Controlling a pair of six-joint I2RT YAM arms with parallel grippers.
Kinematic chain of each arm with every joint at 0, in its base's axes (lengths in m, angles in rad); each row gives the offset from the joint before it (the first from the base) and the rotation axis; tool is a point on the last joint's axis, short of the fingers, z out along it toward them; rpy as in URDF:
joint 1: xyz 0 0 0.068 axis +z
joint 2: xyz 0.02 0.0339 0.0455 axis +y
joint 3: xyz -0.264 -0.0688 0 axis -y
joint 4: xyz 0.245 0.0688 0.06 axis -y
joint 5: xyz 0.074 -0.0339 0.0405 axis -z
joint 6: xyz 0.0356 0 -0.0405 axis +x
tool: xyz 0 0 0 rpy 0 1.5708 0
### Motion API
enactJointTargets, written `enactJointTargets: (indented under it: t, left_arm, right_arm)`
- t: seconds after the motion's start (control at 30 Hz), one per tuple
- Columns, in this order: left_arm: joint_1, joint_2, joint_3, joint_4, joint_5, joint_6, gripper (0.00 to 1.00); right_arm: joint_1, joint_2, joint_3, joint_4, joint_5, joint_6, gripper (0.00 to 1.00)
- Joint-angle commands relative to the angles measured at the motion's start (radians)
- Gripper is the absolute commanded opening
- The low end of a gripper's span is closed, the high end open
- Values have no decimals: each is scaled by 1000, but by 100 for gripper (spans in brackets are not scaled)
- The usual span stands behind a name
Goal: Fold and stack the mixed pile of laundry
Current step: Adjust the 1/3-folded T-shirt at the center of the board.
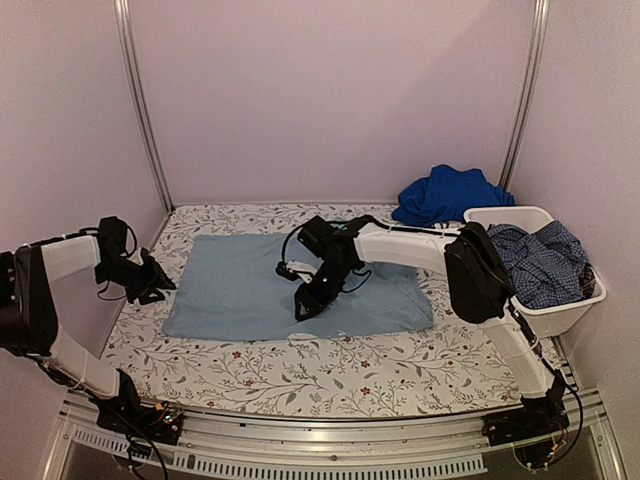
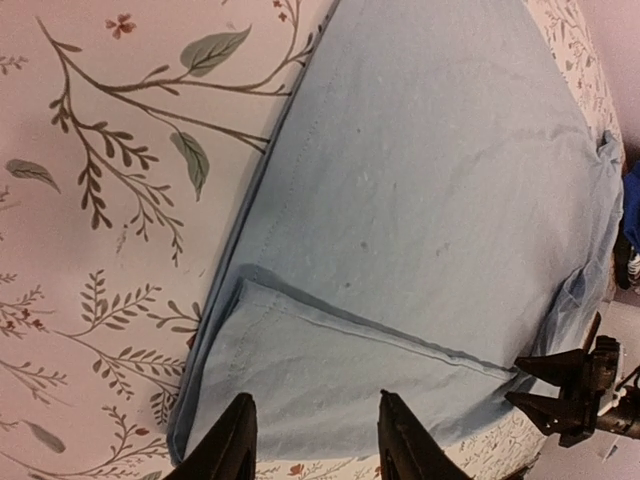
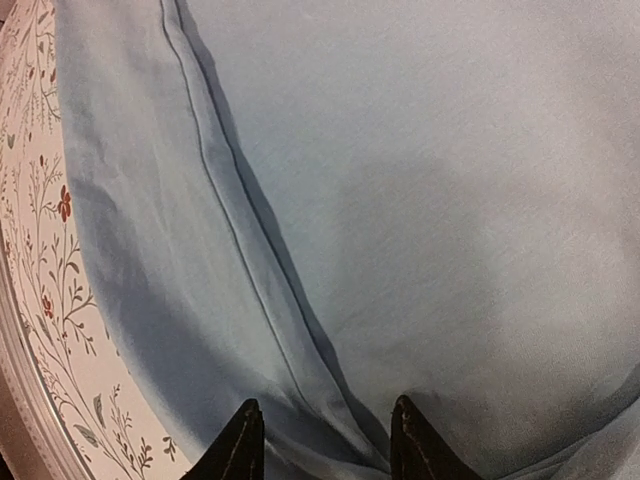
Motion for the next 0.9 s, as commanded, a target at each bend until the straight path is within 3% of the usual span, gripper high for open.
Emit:
enactJointTargets:
  t: [0.0, 0.13, 0.27, 0.37, 0.67, 0.87]
  left_arm:
    - [13, 13, 11, -2, -4, 16, 41]
    - [23, 22, 18, 3, -16, 16, 41]
    - [29, 38, 30, 6, -25, 25, 41]
    - [32, 46, 41, 8, -36, 37, 40]
    - [32, 48, 63, 15, -88, 141, 38]
    - [31, 71, 47, 42, -53, 132, 37]
  right_arm:
    - [11, 24, 22, -3, 28, -10, 37]
    - [20, 15, 2, 1, 2, -20, 20]
    - [27, 7, -14, 1, -6, -30, 12]
    - [27, -1, -4, 1, 6, -31, 0]
    - [22, -20, 72, -2, 90, -2, 0]
    - [8, -12, 82, 1, 111, 9, 0]
